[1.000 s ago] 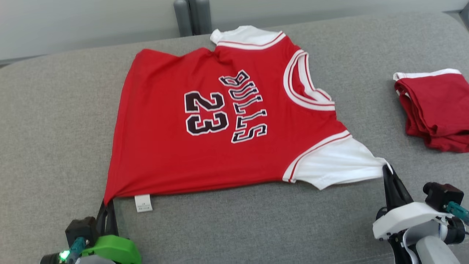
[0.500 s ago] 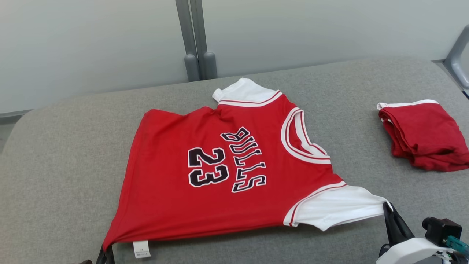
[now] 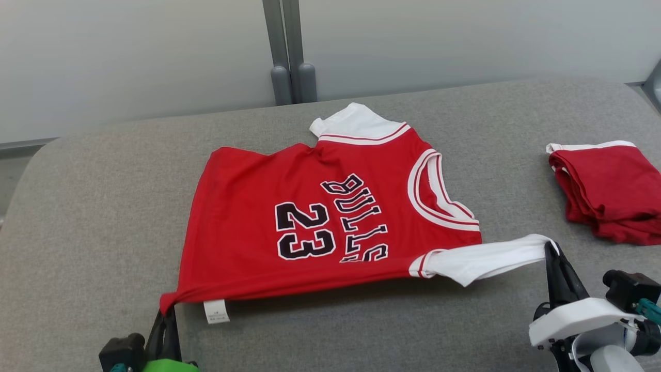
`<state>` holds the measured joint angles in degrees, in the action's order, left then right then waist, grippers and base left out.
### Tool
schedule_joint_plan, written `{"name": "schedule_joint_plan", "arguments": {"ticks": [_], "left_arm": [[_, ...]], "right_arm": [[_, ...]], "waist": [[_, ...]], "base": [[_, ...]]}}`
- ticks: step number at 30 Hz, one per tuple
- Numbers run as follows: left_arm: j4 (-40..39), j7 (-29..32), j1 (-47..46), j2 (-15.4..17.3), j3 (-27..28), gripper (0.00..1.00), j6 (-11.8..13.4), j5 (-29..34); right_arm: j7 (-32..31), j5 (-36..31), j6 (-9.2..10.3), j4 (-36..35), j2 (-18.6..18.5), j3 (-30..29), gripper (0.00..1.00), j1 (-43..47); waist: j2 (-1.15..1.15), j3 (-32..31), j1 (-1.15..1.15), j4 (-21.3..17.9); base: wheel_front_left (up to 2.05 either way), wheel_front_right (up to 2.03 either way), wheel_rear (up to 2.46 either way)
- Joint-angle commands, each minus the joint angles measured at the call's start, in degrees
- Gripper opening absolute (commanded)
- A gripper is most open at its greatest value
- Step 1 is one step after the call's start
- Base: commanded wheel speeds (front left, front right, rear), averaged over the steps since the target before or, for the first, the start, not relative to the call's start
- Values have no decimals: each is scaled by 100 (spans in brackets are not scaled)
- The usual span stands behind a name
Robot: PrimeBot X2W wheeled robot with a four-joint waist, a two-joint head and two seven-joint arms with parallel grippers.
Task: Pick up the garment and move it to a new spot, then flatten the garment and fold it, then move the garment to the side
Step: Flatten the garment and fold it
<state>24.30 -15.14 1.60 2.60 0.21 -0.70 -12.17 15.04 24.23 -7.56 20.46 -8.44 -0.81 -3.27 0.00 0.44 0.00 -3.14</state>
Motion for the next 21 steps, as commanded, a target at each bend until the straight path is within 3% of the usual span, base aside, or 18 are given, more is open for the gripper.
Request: {"name": "schedule_joint_plan", "arguments": {"ticks": [1,21], "left_arm": [[-28,4,-175,59,10,0,1,-86],[660,4,-1805,50,-356,0,19,150]], "right_arm": [[16,-46,14,67,10,-39,0,-143],[15,-601,13,1262,-119,149,0,-2037]], "waist": [[0,73,0,43],[0,1270,0,160]], "base": [[0,0,0],[0,0,0]]}}
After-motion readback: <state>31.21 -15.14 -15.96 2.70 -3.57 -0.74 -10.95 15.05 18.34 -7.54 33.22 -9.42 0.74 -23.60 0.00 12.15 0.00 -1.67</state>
